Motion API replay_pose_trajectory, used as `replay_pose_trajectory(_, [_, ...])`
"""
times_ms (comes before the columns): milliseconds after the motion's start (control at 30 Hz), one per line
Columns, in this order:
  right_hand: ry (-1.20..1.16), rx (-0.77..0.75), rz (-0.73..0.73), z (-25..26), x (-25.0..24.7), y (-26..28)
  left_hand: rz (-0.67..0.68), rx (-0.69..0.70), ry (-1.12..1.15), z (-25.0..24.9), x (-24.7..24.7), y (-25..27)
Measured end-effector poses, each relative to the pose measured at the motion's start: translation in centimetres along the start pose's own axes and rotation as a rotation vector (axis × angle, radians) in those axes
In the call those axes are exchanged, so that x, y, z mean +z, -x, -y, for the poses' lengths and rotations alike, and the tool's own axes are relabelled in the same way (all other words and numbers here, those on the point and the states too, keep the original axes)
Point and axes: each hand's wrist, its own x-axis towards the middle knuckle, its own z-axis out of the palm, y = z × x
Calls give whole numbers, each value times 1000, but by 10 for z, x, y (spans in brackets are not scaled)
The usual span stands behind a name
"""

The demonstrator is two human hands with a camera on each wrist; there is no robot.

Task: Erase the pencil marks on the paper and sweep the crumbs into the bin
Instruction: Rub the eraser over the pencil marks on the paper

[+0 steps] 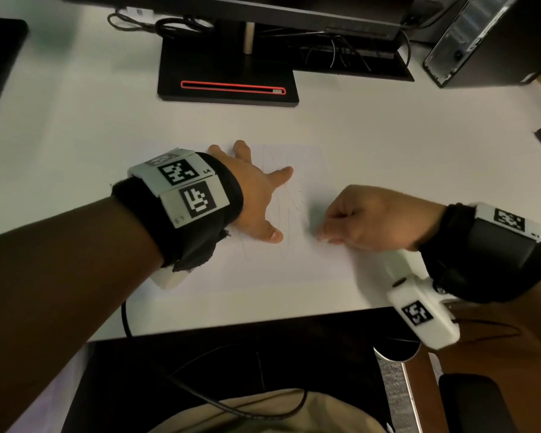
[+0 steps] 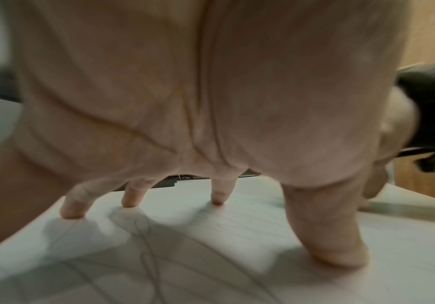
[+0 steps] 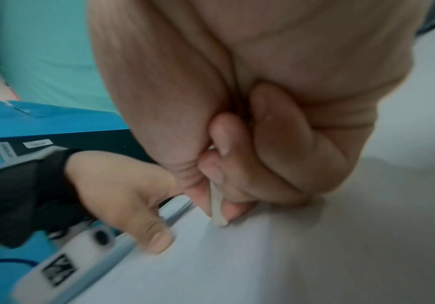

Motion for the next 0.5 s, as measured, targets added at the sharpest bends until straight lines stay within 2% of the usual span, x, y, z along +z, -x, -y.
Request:
replay_pose_trajectory(67, [13,8,-41,1,-3,-2,2,3,4,-1,0,2])
replay_pose_trajectory(200, [25,-16,67,4,7,-1,-8,5,6,-1,0,2])
replay_pose_trajectory(333, [51,-20,-24,5,0,0,-14,4,9,-2,0,2])
replay_pose_trajectory(433, [101,-89,85,13,14,6,-11,-4,22,0,2,0])
replay_pose_trajectory(500, [71,-71,71,11,13,7,-12,-5,26,0,2,-2])
